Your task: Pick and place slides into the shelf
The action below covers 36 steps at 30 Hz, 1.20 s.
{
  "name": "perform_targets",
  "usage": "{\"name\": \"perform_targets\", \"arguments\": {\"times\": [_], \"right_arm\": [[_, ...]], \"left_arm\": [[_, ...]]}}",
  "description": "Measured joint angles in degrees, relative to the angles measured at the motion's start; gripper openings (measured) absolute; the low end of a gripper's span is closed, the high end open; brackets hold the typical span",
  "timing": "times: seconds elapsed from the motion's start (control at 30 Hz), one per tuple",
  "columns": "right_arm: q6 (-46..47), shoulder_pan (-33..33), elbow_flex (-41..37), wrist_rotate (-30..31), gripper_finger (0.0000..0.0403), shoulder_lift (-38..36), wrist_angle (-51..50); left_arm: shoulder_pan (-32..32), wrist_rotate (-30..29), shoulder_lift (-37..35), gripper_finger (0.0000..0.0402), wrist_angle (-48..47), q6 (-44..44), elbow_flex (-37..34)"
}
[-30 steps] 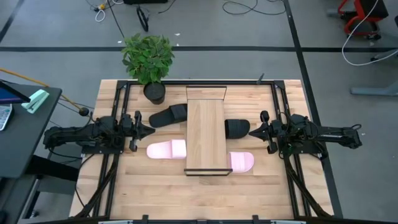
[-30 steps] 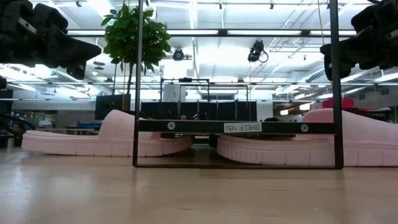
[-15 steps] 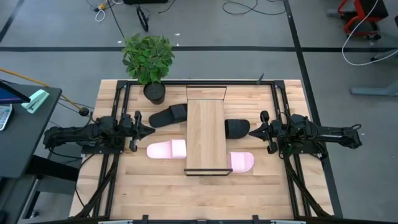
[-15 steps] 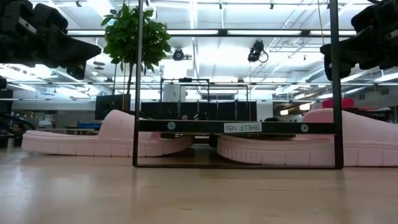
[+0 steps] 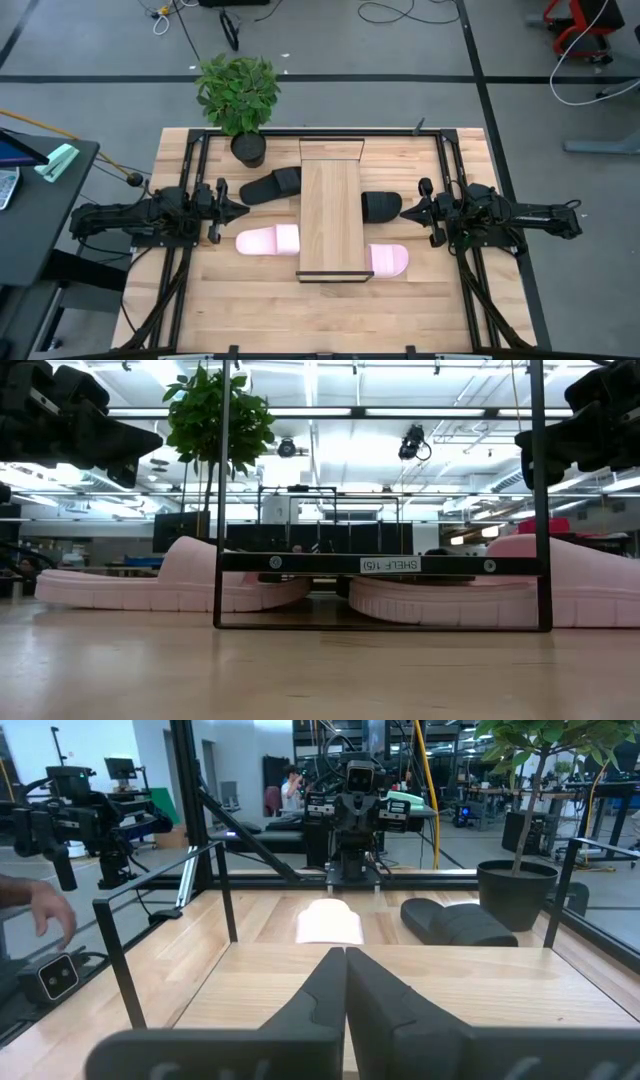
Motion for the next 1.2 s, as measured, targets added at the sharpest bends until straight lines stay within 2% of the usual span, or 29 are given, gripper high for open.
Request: {"name": "perform_targets", "arguments": {"times": [0.2,0.57,0.97,1.2], "right_arm": [[-0.02,-0.01,0.01,0.0,0.0014,0.0,0.0],[-0.37,-0.02,0.01,-0.01,0.0014,0.0,0.0],[-0.42,-0.01,0.02,0.0,0.0014,0.0,0.0],[-0.44,-0.02,0.01,-0.01,0.0014,0.0,0.0]], "left_arm": [[0.01,-0.01,0.0,0.0023,0.0,0.0,-0.01],[-0.01,-0.02,0.0,0.0038,-0.01,0.0,0.0],[-0.01,-0.02,-0.01,0.0025,0.0,0.0,0.0],[0.01,0.0,-0.02,0.0034,0.0,0.0,0.01]]}}
